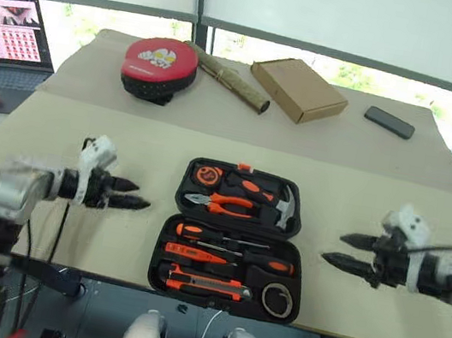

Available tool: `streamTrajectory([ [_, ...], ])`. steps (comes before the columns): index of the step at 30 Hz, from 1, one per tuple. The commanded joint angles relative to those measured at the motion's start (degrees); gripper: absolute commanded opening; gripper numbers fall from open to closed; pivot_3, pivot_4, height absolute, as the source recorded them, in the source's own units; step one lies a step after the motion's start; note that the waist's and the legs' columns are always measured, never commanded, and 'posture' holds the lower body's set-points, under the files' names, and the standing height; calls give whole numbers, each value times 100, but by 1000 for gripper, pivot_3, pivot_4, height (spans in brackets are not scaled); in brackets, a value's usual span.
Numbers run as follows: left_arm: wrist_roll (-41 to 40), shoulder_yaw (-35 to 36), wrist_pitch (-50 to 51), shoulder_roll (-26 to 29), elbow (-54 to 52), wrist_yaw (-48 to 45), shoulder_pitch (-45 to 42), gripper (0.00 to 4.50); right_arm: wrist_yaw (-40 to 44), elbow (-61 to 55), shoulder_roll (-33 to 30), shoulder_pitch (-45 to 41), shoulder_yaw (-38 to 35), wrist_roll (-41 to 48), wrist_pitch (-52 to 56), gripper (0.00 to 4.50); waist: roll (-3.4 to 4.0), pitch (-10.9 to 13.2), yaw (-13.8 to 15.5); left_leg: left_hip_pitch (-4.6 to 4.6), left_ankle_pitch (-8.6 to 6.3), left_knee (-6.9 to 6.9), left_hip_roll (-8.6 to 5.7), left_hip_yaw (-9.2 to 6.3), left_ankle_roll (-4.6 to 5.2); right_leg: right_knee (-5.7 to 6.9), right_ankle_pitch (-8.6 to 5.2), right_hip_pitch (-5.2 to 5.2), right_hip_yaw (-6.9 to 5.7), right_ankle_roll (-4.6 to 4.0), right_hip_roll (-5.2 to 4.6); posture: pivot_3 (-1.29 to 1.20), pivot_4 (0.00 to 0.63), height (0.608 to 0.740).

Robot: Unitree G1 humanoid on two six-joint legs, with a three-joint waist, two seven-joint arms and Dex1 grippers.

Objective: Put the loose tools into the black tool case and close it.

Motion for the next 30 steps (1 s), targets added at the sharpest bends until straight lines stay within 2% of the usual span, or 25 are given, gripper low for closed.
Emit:
streamTrajectory([
  [1, -219, 235, 1307, -400, 367, 721, -595, 4500, -584, 285, 312, -636, 2, 294, 870, 4468, 0, 0, -9, -2, 0, 0, -1, 0, 0, -1, 0, -2, 1, 0, 0, 0, 150, 740],
  [5, -127, 500, 1864, -1055, 915, 1564, -1207, 4500, -1255, 965, 911, -1467, 204, 218, 1446, 4468, 0, 0, -32, -12, 0, -5, -4, -5, 1, 2, 1, -13, 2, -1, 1, 0, 150, 740],
  [11, -146, 200, 1545, -1351, 757, 1738, -1080, 4500, -1673, 1450, 1332, -1852, 544, 58, 1486, 4468, 2, -1, -78, -12, 0, -11, -5, -5, 0, 3, 1, -13, 2, -2, 0, 0, 150, 740],
  [12, -144, 175, 1516, -1366, 714, 1764, -1048, 3965, -1744, 1470, 1367, -1852, 577, 49, 1507, 3955, 2, -1, -73, -12, 0, -10, -5, -6, 0, 3, 1, -11, 1, -2, 0, 0, 150, 740],
  [13, -141, 151, 1493, -1374, 684, 1790, -1021, 3764, -1796, 1482, 1397, -1851, 597, 50, 1533, 3761, 2, -1, -75, -12, 0, -10, -6, -6, 0, 3, 1, -11, 0, -2, -3, 0, 150, 740],
  [20, -336, 237, 1548, -1390, 240, 1937, -794, 811, -2002, 1326, 1631, -1796, 509, 241, 1780, 1238, 2, -2, -83, -9, 0, -9, -9, -5, 0, 2, 3, -8, 1, 0, -6, 0, 150, 740],
  [22, -415, 253, 1600, -1393, 94, 1954, -719, 244, -2065, 1281, 1702, -1812, 393, 332, 1895, 785, 3, -3, -81, -2, 0, -8, -8, -5, 0, 2, 3, 0, 1, 1, -6, 0, 150, 740],
  [23, -445, 262, 1617, -1396, 49, 1966, -697, 0, -2089, 1266, 1722, -1817, 358, 358, 1929, 359, 3, -3, -85, -2, 0, -8, -9, -5, 0, 3, 4, -1, 1, 1, -7, 0, 150, 740],
  [24, -479, 283, 1610, -1407, -31, 1975, -650, 0, -2142, 1248, 1780, -1840, 253, 414, 2026, 50, 3, -3, -88, -2, 0, -8, -8, -5, 0, 3, 4, -2, 1, 0, -6, 0, 150, 740],
  [30, -661, 472, 1128, -1507, -647, 1880, -306, 0, -2416, 996, 2009, -1988, -183, 541, 2217, 50, 4, -2, -90, -3, 0, -11, -7, -4, -1, 2, 5, -5, 2, 0, -6, 0, 150, 740],
])
